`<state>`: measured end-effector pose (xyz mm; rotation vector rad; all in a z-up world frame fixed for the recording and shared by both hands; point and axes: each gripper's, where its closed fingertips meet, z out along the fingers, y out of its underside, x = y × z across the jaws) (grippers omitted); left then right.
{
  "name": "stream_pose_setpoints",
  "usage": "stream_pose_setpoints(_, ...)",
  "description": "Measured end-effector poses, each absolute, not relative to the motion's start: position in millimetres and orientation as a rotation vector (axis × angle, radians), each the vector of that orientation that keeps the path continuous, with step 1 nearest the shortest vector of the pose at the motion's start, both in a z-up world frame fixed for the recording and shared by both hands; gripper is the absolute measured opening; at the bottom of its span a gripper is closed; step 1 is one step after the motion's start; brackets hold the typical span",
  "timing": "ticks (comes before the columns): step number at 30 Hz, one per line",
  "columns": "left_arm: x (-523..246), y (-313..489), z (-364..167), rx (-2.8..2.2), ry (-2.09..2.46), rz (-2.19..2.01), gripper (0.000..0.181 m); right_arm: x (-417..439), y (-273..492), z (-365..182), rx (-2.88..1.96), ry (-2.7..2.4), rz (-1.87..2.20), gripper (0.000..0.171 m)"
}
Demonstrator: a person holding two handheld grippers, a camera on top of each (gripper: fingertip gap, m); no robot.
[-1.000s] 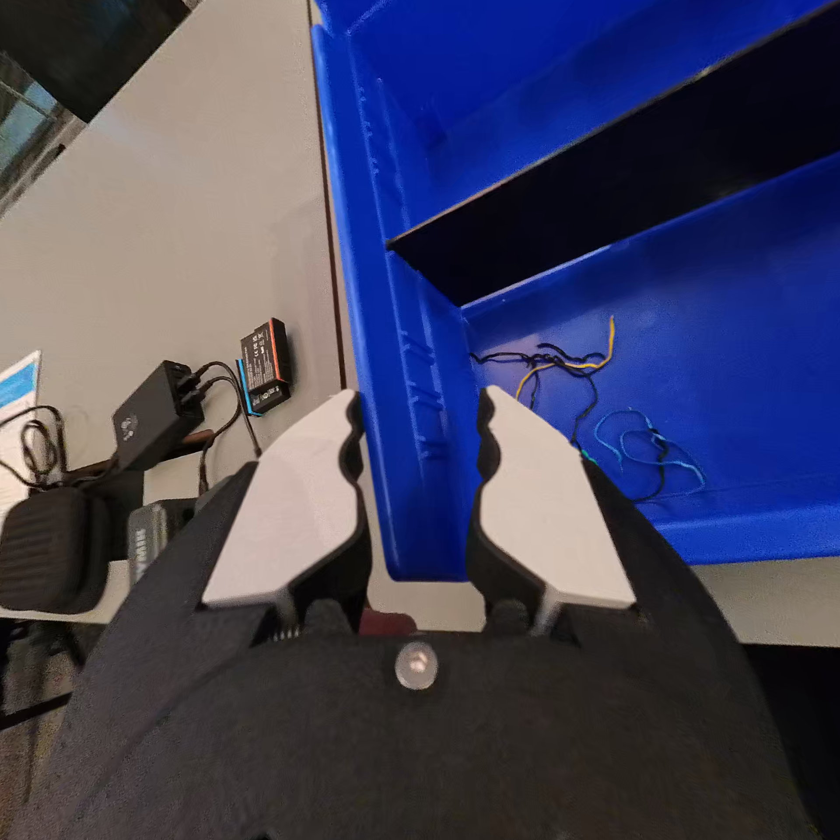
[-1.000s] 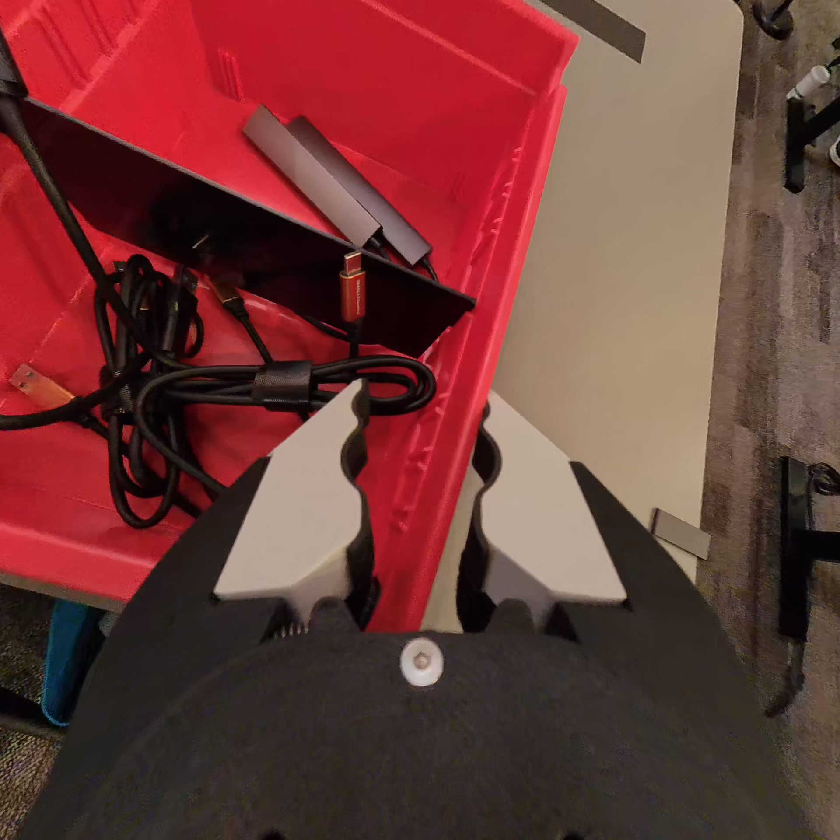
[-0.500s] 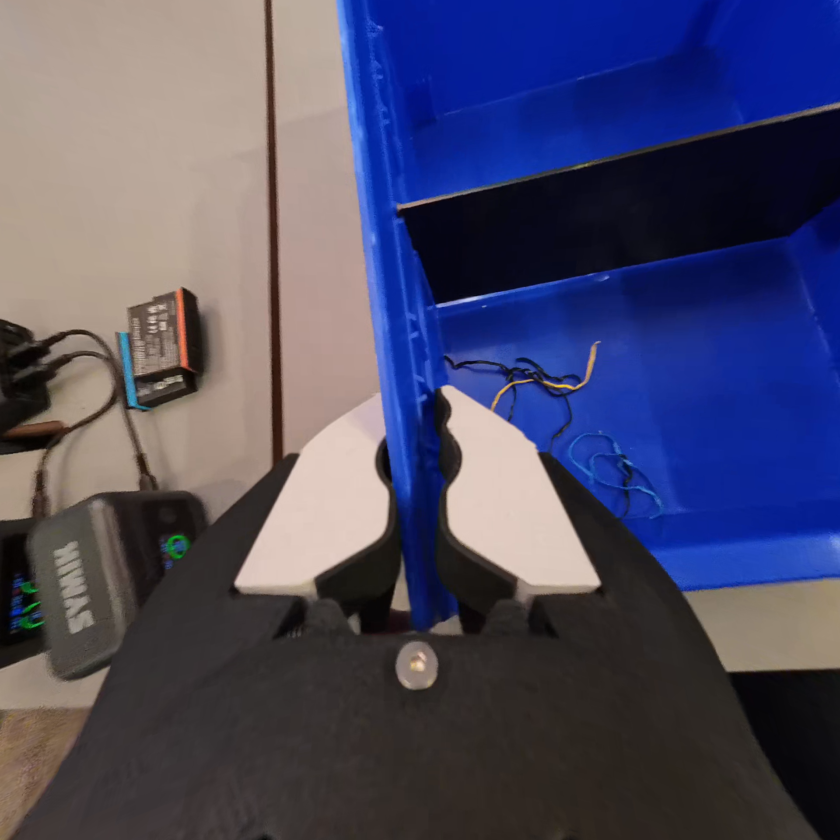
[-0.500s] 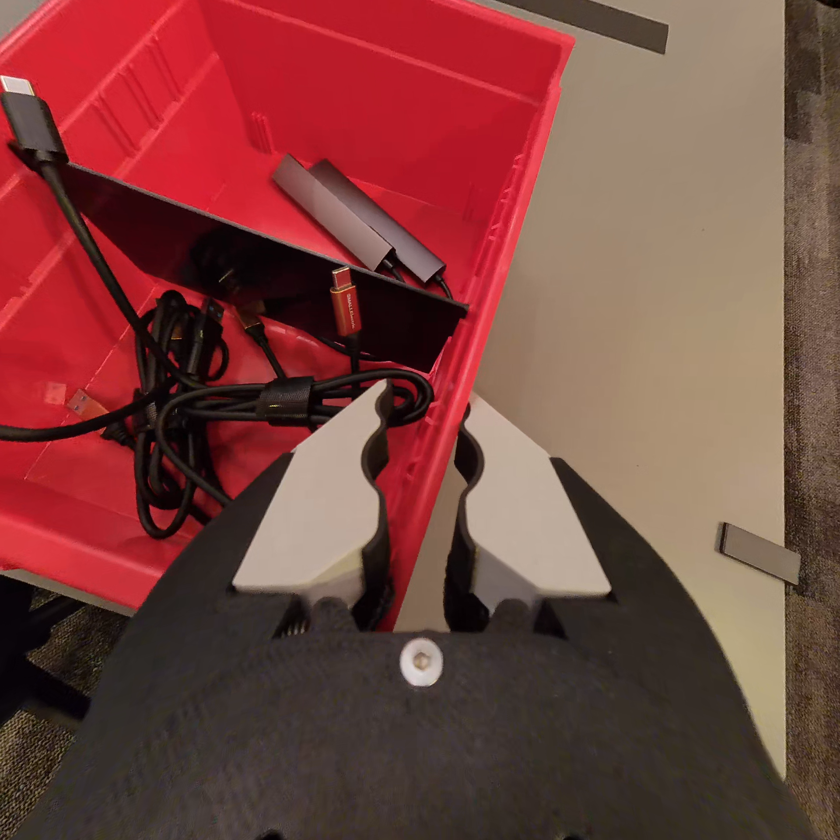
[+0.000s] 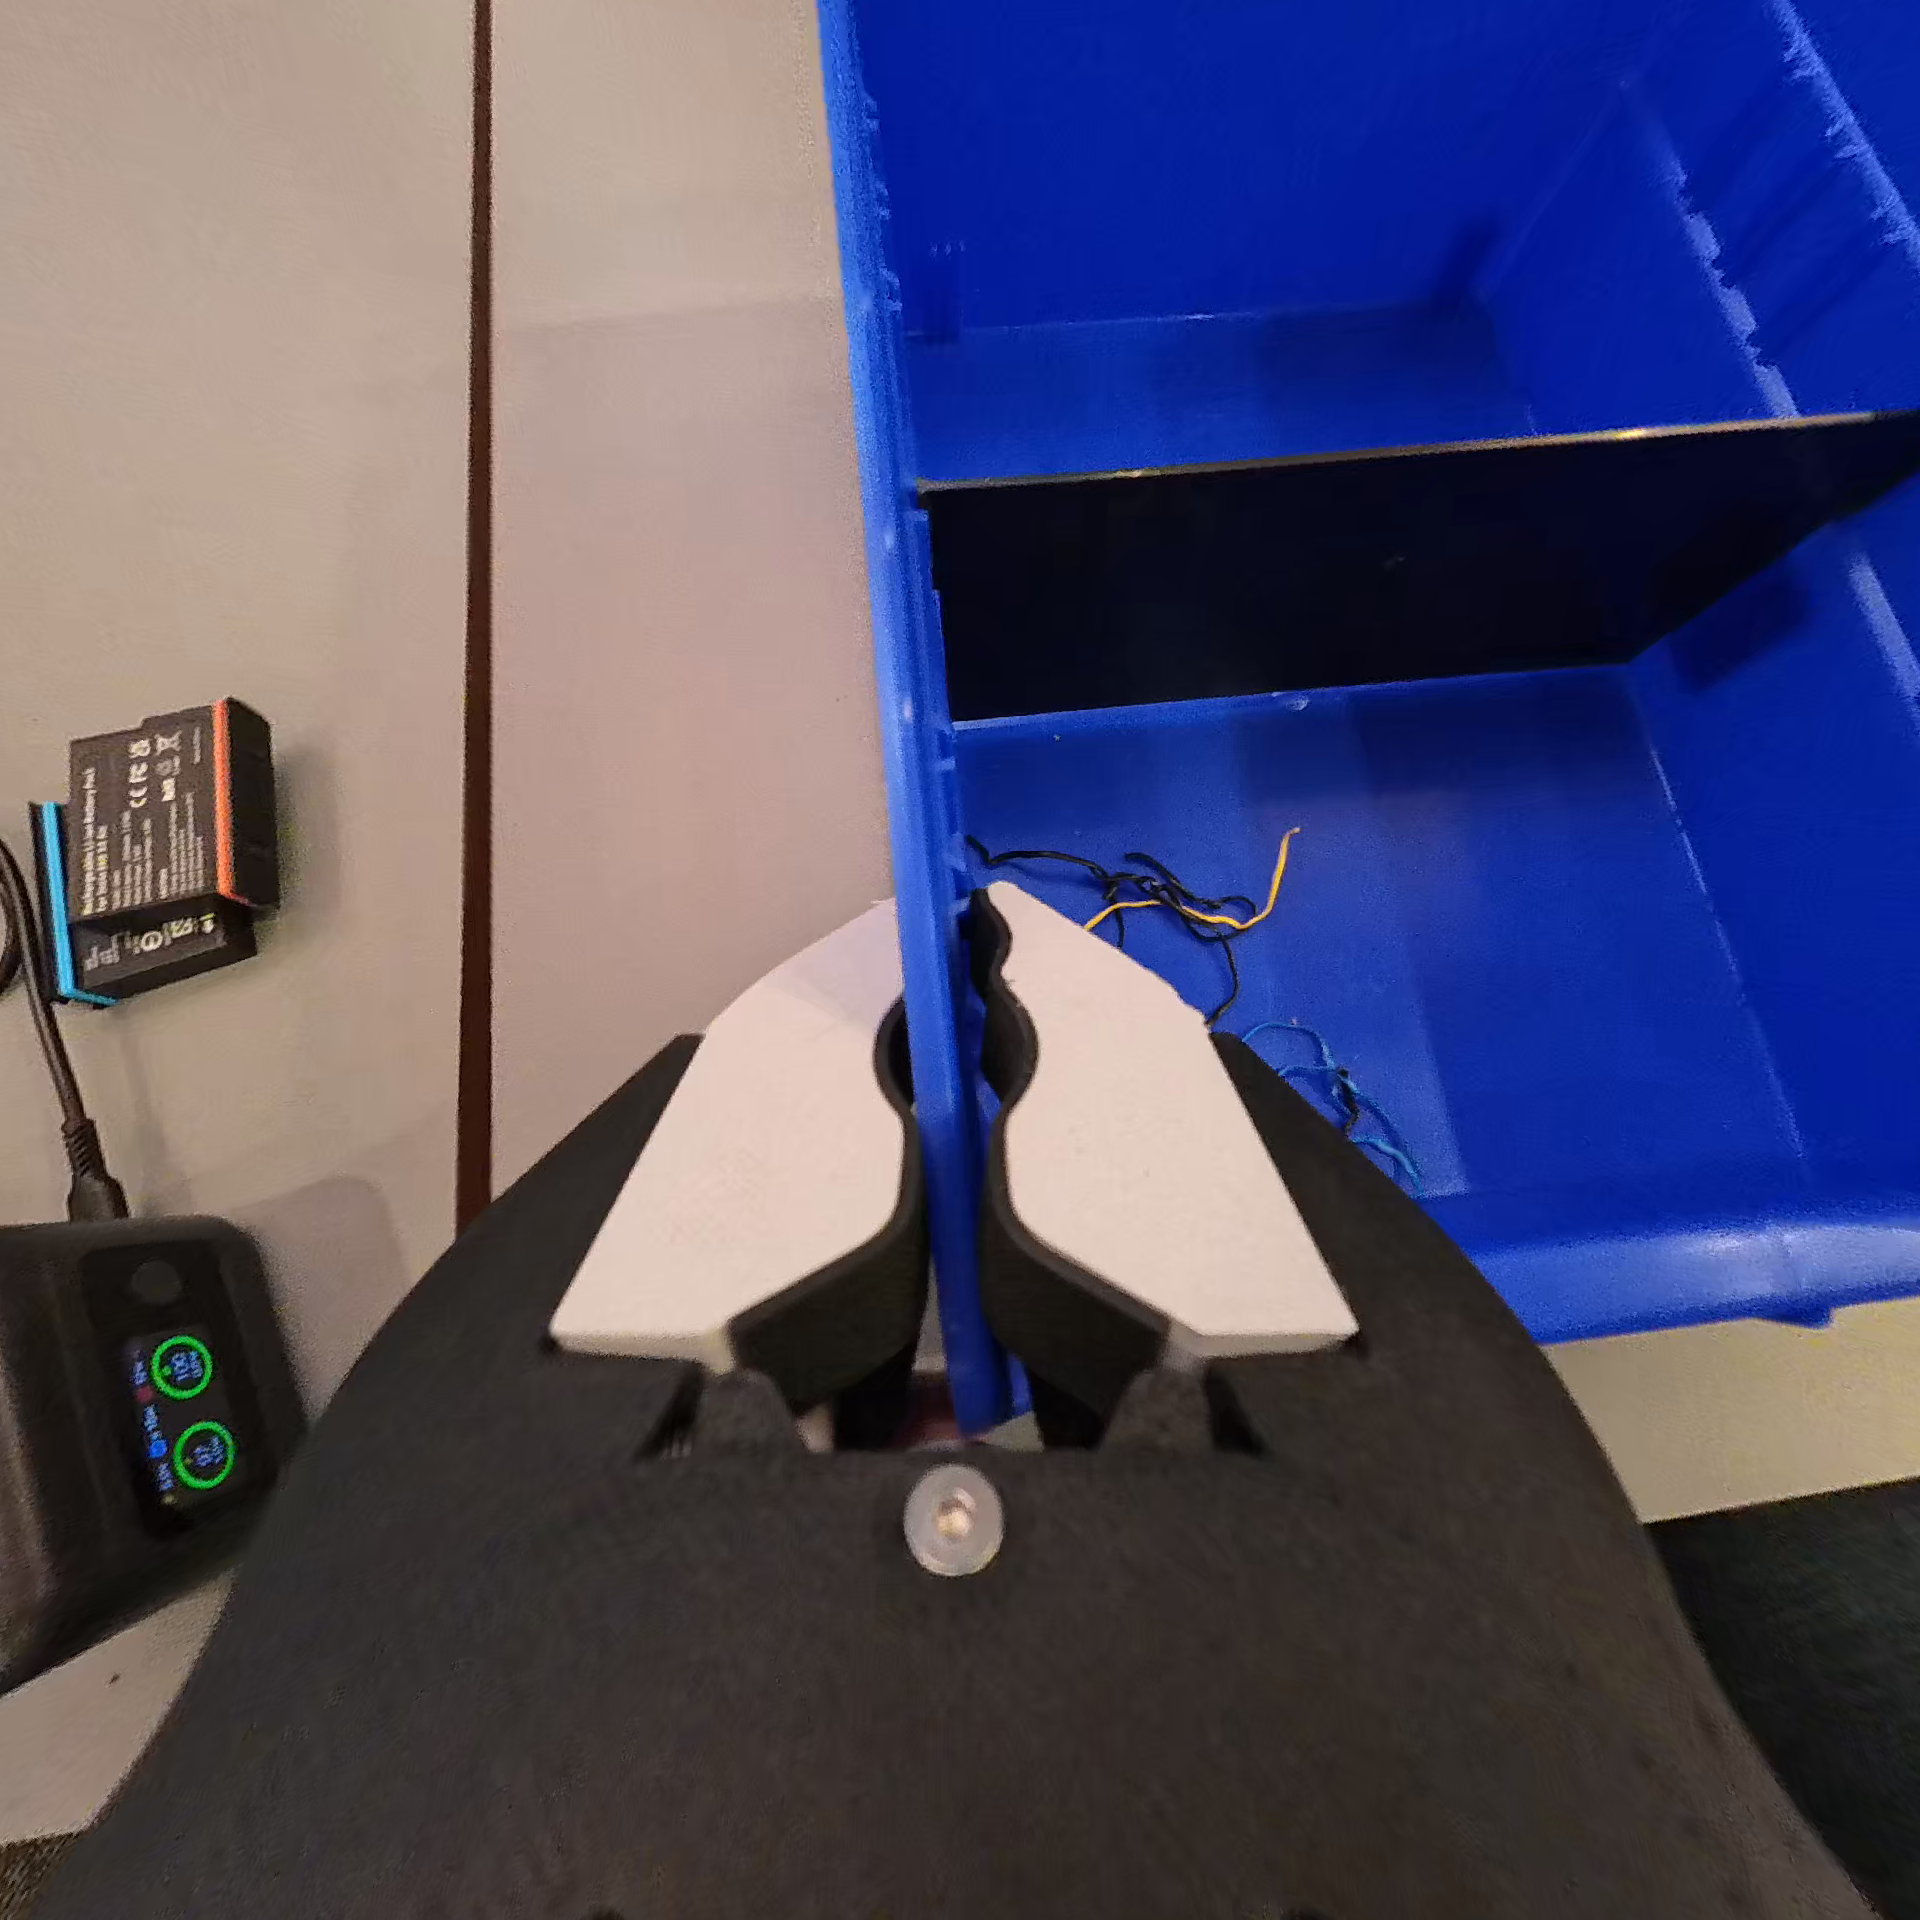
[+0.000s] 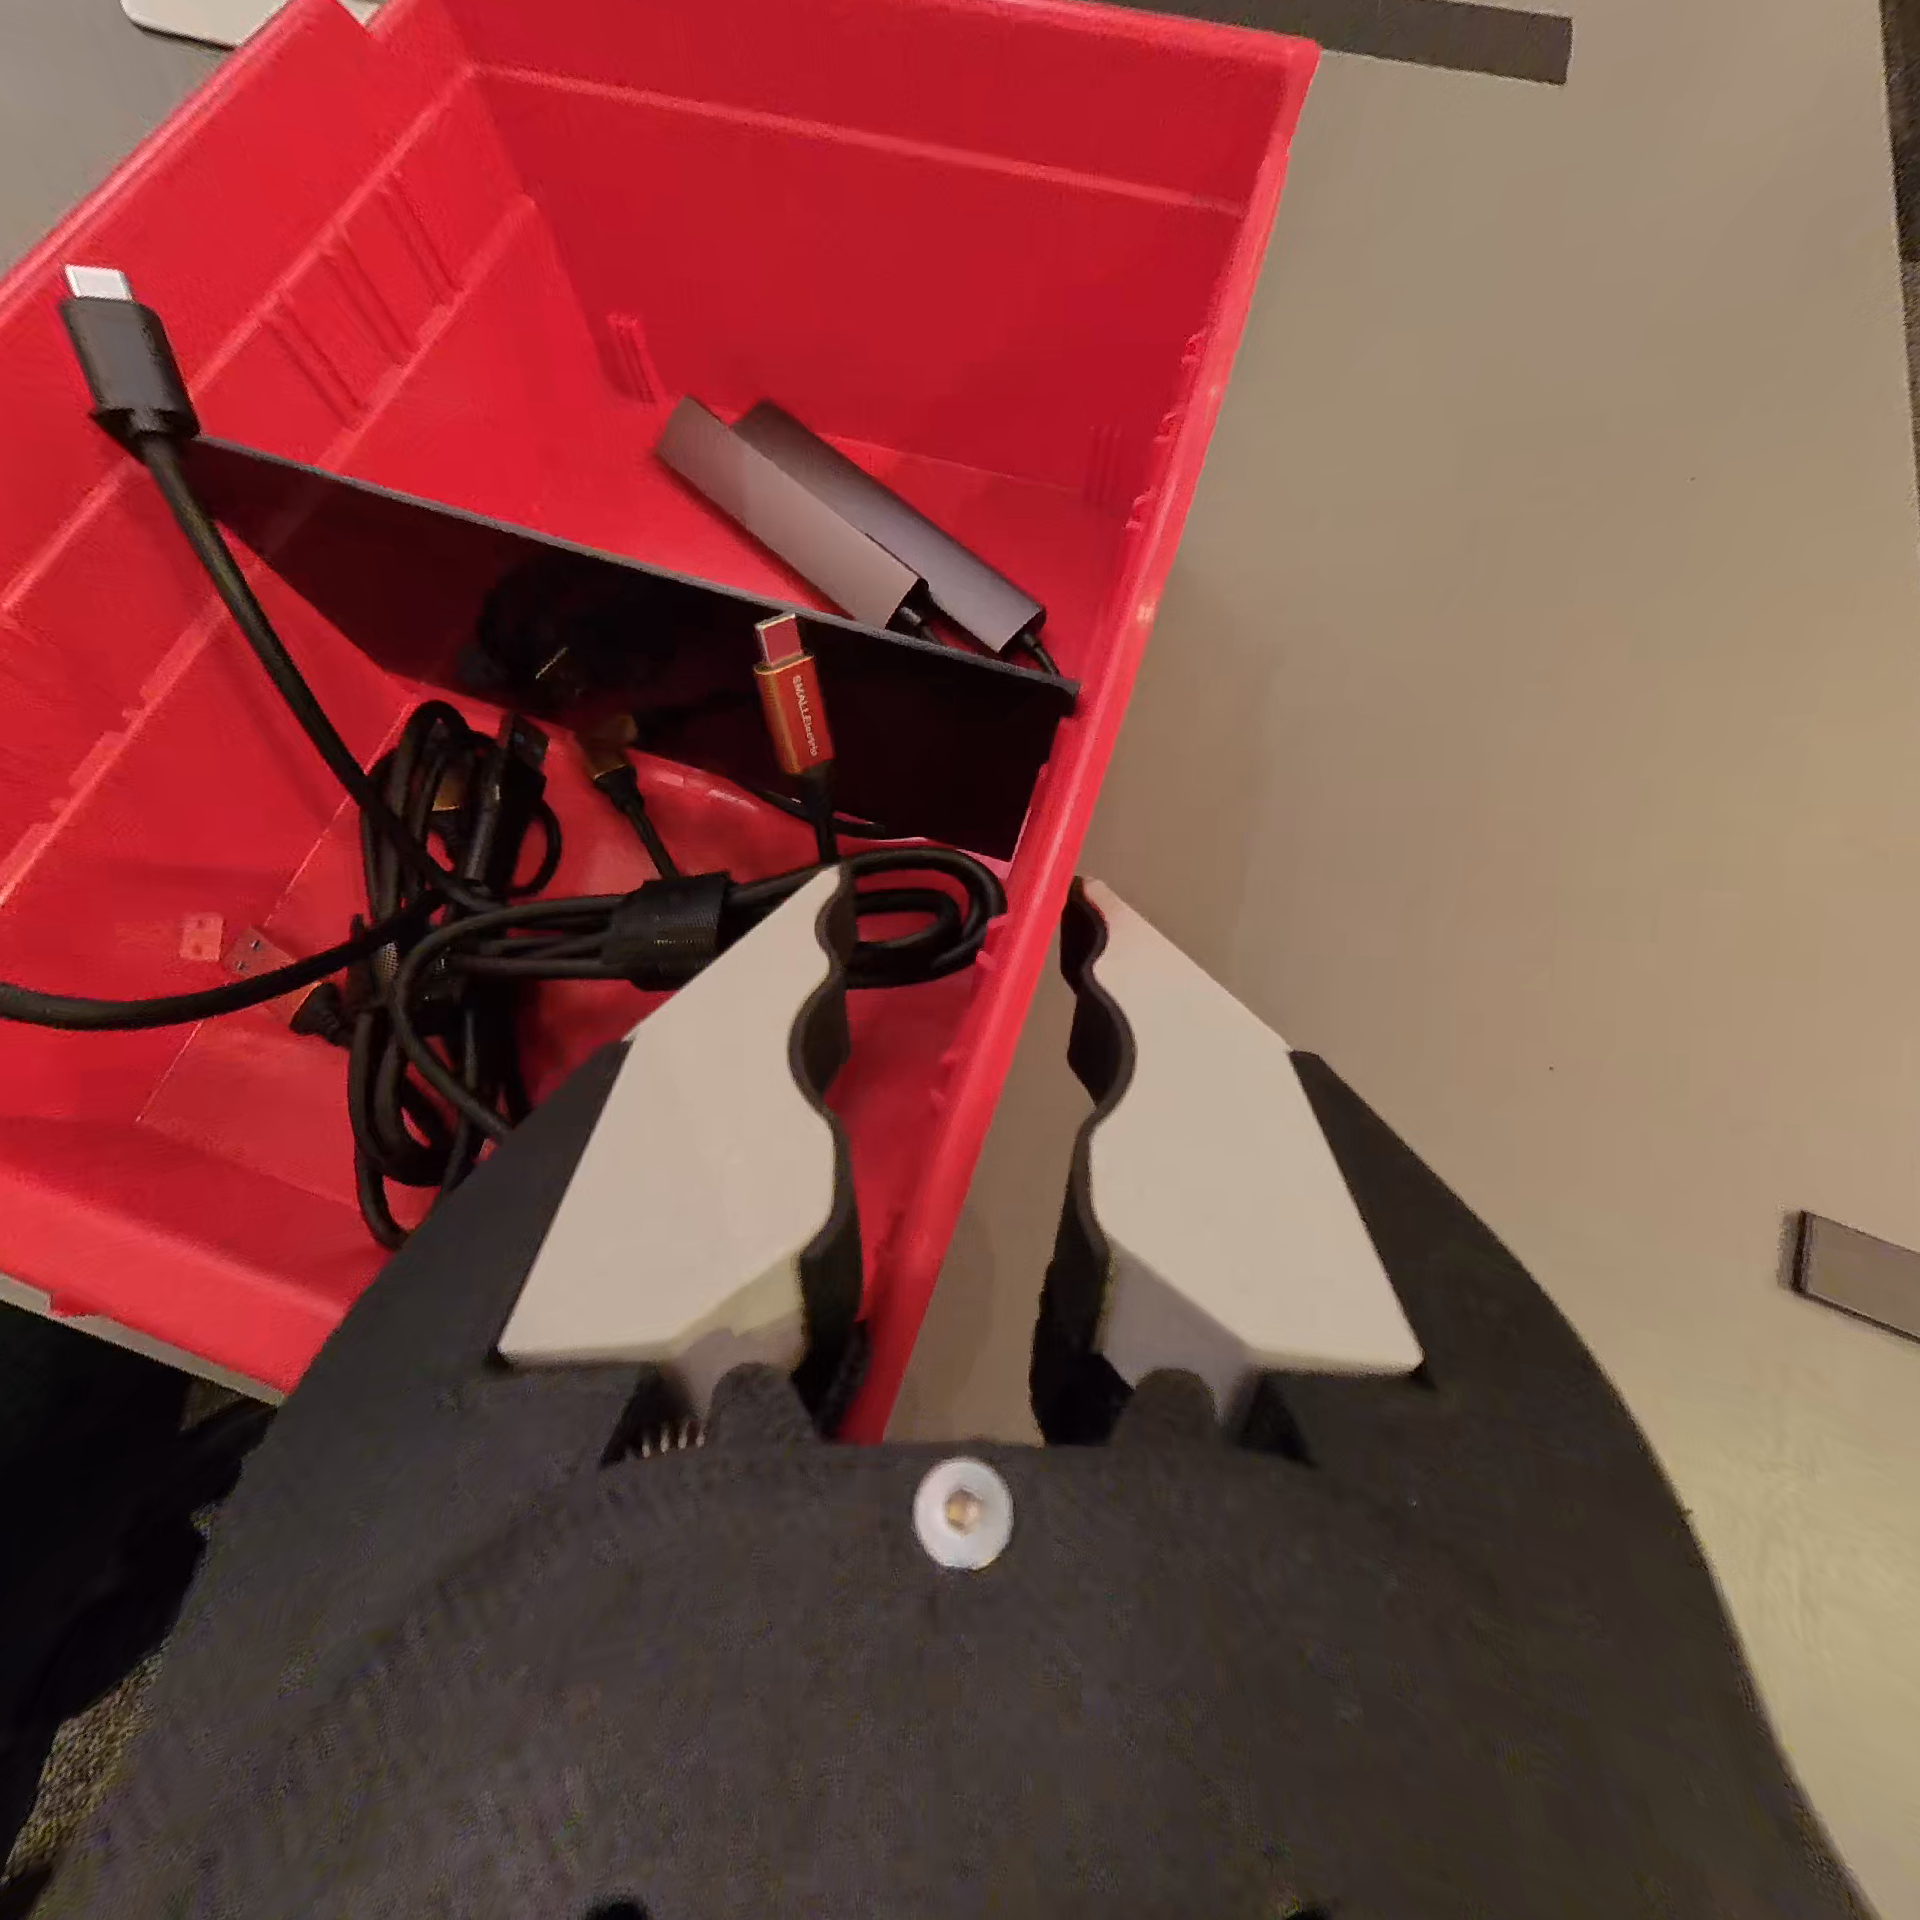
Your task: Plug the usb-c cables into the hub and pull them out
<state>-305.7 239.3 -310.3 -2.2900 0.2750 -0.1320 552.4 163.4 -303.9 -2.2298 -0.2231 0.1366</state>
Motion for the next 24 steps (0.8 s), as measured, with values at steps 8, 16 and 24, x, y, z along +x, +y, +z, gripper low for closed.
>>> stream_pose_setpoints(8,-291,242,-303,-2.24,0.32,-0.156,0.003,550,164,-305,-2.242,-0.244,0.176,0.03)
stream_pose_setpoints(16,-280,245,-289,-2.158,0.375,-0.139,0.003,539,169,-305,-2.232,-0.245,0.233,0.031)
stream_pose_setpoints(24,-271,247,-272,-2.074,0.375,-0.155,0.003,512,182,-305,-2.23,-0.28,0.264,0.031)
